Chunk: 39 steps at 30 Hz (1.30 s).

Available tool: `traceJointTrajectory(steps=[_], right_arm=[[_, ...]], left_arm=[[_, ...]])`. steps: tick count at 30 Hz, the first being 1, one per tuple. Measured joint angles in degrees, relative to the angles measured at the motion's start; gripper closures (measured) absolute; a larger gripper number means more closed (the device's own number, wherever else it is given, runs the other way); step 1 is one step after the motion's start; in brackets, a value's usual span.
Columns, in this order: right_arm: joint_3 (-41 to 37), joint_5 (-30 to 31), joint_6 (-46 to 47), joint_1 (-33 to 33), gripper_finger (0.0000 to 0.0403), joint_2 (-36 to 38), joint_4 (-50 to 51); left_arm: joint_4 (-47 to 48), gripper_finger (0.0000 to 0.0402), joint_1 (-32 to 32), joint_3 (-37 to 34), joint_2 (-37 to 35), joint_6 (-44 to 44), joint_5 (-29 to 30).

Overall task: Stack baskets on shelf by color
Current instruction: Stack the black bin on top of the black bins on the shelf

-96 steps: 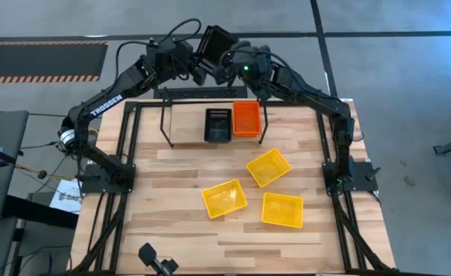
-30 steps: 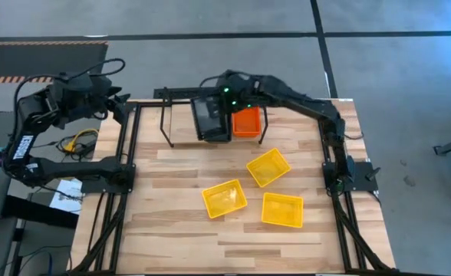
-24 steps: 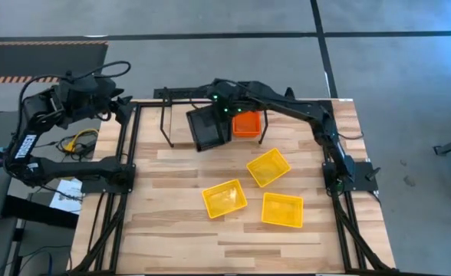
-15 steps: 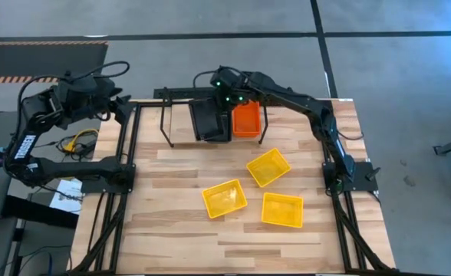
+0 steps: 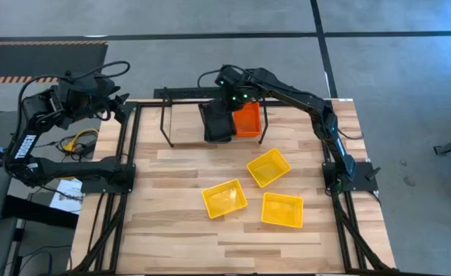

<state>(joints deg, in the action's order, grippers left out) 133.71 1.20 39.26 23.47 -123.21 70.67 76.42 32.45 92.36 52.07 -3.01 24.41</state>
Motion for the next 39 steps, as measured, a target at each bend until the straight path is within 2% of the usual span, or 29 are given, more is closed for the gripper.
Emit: traceJointTrajectory(steps=[3,9,16,19,22,27,30,32,35,39], right_arm=[[-0.02,2.15,-0.8,-0.5,0.0398,2.92,2.5],[0.0,13.44,1.4,-3.85,0.0397,13.14,9.36],[0.06,27.04,14.93,-13.35,0.0399,25.79,19.68],[-1.59,32.77,19.48,-19.51,0.0399,29.53,19.0],[-6.31,38.87,26.78,-25.61,0.04,32.68,19.22],[-21.75,46.21,43.86,-33.67,0.04,38.29,19.0],[-31.69,46.91,50.86,-36.34,0.04,41.3,13.07],[-36.94,46.91,48.96,-35.81,0.04,42.6,3.59],[-42.84,43.27,36.43,-31.87,0.04,44.09,-14.94],[-47.93,29.45,21.05,-23.13,0.04,44.2,-35.31]], left_arm=[[0.0,0.0242,0.0,0.0,0.01,0.25,0.23],[0.0,0.0242,0.0,0.0,0.0,0.2,0.43],[-0.35,0.0242,0.0,0.0,0.04,0.19,0.47],[-0.37,0.0242,0.0,0.0,0.04,0.2,0.47],[-0.39,0.0242,0.0,0.0,0.04,0.2,0.6],[-0.44,0.0242,-0.02,0.0,0.04,0.3,2.45],[-0.44,0.0242,-0.02,0.0,0.06,0.38,3.02],[-0.44,0.0242,-0.02,0.0,0.06,0.38,3.04],[-0.46,0.0242,-0.02,0.0,0.04,0.38,3.03],[-0.44,0.0242,-0.02,0.0,0.04,0.39,3.0]])
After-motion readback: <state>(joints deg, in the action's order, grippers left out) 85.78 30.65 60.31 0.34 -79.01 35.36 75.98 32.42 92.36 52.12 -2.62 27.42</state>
